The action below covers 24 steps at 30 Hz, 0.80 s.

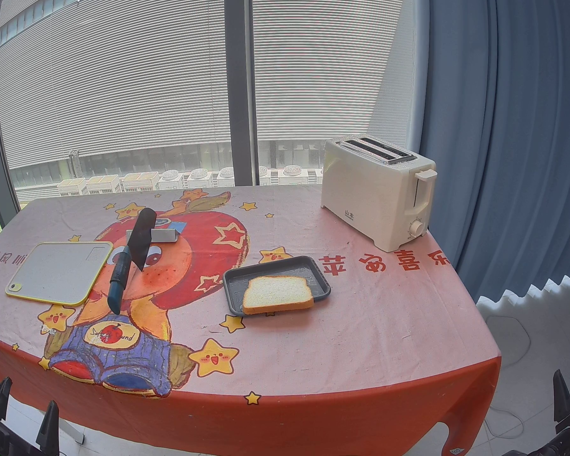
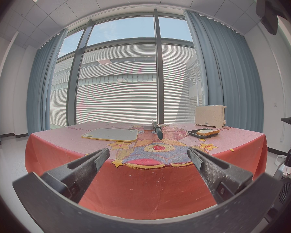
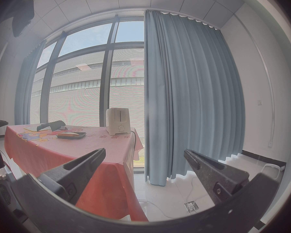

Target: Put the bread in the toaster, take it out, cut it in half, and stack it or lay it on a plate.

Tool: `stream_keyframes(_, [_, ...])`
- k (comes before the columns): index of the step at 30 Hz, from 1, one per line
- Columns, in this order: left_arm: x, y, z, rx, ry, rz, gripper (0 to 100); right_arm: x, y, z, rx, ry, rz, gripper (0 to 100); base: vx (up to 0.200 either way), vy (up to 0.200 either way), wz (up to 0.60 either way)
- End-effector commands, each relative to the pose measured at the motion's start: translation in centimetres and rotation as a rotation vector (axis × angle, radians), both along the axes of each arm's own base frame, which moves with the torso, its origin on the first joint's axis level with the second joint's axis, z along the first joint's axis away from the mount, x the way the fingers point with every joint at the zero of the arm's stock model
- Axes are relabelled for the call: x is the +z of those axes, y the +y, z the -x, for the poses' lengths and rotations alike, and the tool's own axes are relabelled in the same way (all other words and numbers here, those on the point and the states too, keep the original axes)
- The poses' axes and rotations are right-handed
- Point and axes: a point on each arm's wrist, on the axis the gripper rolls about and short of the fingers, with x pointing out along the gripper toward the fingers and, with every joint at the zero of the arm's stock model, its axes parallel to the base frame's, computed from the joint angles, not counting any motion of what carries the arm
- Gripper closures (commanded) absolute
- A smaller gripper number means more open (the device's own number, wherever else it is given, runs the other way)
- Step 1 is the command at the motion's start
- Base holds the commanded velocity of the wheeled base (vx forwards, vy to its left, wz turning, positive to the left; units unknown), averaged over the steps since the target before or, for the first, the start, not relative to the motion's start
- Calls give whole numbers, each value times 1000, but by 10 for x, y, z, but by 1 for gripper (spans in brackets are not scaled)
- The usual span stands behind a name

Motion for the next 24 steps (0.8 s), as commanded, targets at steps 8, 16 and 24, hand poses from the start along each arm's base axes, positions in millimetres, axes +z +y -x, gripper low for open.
stream_keyframes(8, [-5, 0, 0, 0, 6, 0, 0, -4, 0, 0, 2, 0, 0, 0, 0, 0, 0])
stream_keyframes(16, [-5, 0, 0, 0, 6, 0, 0, -4, 0, 0, 2, 0, 0, 0, 0, 0, 0])
stream_keyframes(24, [-5, 0, 0, 0, 6, 0, 0, -4, 0, 0, 1, 0, 0, 0, 0, 0, 0])
